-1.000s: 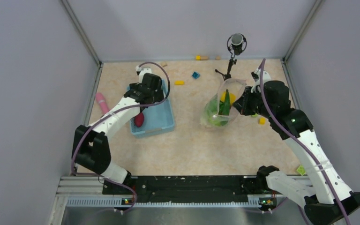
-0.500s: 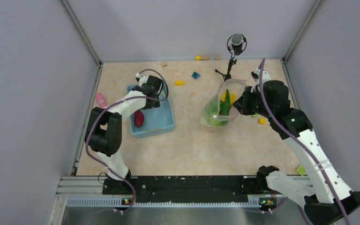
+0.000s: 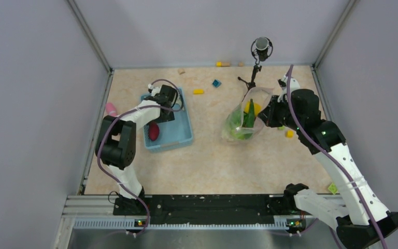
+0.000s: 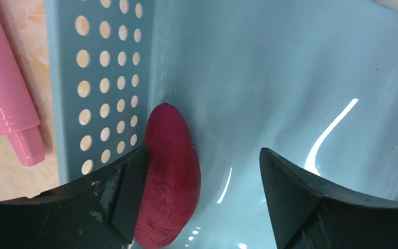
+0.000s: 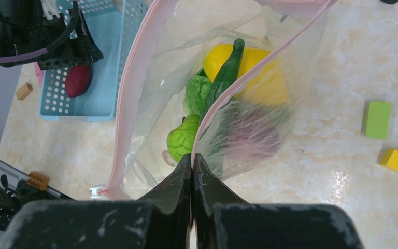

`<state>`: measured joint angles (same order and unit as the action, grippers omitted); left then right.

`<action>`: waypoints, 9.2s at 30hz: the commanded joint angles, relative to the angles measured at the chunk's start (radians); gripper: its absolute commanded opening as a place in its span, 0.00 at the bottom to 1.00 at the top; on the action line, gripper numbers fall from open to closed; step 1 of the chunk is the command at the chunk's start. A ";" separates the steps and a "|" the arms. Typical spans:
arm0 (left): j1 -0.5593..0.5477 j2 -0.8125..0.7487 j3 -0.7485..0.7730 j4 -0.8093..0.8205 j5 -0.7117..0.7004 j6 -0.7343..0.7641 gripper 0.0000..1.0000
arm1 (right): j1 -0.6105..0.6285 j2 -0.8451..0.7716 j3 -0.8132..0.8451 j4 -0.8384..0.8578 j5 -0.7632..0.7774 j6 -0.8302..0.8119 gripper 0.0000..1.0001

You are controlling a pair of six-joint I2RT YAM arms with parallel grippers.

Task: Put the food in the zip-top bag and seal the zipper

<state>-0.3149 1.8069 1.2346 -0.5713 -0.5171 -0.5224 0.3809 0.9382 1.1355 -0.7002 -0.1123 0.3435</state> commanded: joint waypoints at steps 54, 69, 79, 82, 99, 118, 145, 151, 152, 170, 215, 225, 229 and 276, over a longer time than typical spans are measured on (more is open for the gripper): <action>0.005 -0.306 -0.201 0.008 0.135 -0.171 0.76 | -0.010 0.024 0.035 0.027 0.019 -0.005 0.00; 0.004 -0.177 -0.171 0.009 0.278 -0.093 0.86 | -0.009 0.024 0.038 0.021 0.025 -0.008 0.00; 0.003 -0.170 -0.178 0.024 0.318 -0.086 0.68 | -0.008 0.021 0.040 0.021 0.028 -0.008 0.00; 0.004 -0.182 -0.188 0.041 0.351 -0.084 0.58 | -0.010 0.019 0.040 0.022 0.030 -0.009 0.00; 0.003 -0.375 -0.124 0.114 0.444 -0.032 0.00 | -0.010 0.004 0.041 0.021 0.020 -0.012 0.00; -0.116 -0.550 0.032 0.504 1.119 0.088 0.00 | -0.009 0.163 0.245 0.030 -0.331 -0.059 0.00; -0.392 -0.373 0.026 0.857 0.795 -0.087 0.00 | -0.008 0.158 0.120 0.191 -0.417 0.019 0.00; -0.424 -0.362 0.033 0.878 0.756 -0.097 0.00 | -0.008 0.150 0.098 0.199 -0.415 0.034 0.00; -0.427 -0.360 0.037 0.879 0.747 -0.096 0.00 | -0.007 0.145 0.093 0.200 -0.415 0.035 0.00; -0.473 -0.412 -0.065 0.747 0.716 -0.078 0.51 | -0.007 0.067 0.052 0.212 -0.336 0.054 0.00; 0.060 -0.191 -0.310 0.883 0.232 -0.447 0.94 | -0.007 0.043 0.017 0.180 -0.231 0.019 0.00; 0.066 -0.036 -0.287 1.001 0.150 -0.655 0.88 | -0.008 0.041 0.015 0.176 -0.215 0.014 0.00; 0.067 0.009 -0.272 1.016 0.150 -0.671 0.85 | -0.008 0.042 0.015 0.176 -0.203 0.012 0.00; 0.063 -0.145 -0.317 0.930 0.207 -0.638 0.00 | -0.010 0.050 0.012 0.176 -0.186 0.004 0.00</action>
<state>-0.2520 1.8446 0.9707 0.3702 -0.2913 -1.2060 0.3771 1.0077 1.1515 -0.5404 -0.2966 0.3595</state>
